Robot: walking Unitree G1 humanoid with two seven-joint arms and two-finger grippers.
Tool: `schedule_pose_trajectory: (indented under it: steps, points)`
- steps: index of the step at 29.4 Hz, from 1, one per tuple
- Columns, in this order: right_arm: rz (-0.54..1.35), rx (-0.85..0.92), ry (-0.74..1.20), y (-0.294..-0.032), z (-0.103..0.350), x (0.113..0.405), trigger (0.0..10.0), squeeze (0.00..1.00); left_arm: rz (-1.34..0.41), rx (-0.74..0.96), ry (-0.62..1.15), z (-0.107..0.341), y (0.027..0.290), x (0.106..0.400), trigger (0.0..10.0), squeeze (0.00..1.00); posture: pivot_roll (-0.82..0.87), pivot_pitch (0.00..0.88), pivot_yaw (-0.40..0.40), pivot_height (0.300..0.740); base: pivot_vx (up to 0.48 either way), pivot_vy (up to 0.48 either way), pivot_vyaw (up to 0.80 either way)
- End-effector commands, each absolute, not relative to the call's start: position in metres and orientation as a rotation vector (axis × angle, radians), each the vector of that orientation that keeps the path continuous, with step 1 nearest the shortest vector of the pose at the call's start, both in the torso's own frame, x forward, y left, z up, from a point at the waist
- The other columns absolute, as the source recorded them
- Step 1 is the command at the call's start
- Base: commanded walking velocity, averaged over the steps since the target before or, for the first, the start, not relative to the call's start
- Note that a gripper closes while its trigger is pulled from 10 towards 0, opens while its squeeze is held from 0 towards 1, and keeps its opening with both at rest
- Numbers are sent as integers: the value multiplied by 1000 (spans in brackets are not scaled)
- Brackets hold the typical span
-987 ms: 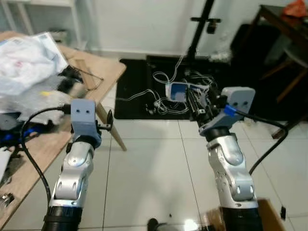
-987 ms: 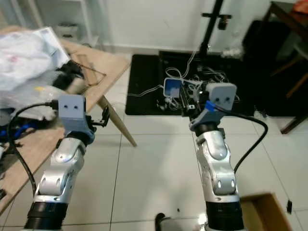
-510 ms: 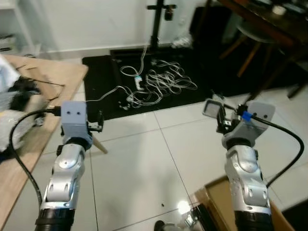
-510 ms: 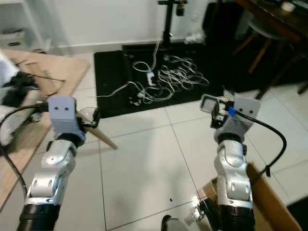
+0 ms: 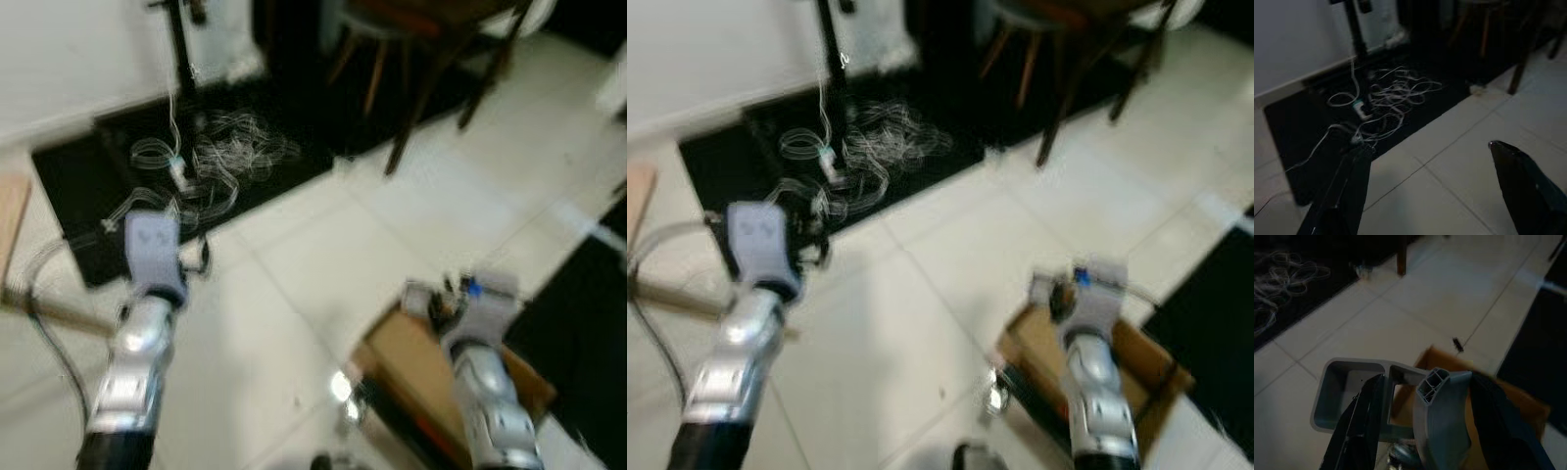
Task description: Picking trash to rubbish bin
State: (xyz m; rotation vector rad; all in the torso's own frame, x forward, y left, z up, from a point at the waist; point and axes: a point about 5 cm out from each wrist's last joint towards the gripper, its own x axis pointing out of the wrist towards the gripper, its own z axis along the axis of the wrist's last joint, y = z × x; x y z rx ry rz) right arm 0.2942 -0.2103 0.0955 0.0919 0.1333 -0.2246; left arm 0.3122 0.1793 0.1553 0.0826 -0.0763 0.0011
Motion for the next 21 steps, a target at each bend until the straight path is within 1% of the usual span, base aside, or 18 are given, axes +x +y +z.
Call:
schedule_pose_trajectory:
  steps: [1, 6, 21]
  points:
    - [-179, 113, 197, -204, 76, 288, 10000, 0, 14, 106, -37, 146, 185, 310, 10000, 0, 16, 199, -27, 740, 0, 0, -800]
    - [-129, 84, 279, -199, 55, 284, 10000, 0, 9, 116, -16, 141, 187, 308, 10000, 0, 20, 199, -27, 740, 0, 0, -800]
    - [-103, 96, 277, -195, 50, 290, 10000, 0, 15, 134, 3, 135, 193, 307, 10000, 0, 22, 205, -28, 740, 0, 0, -800]
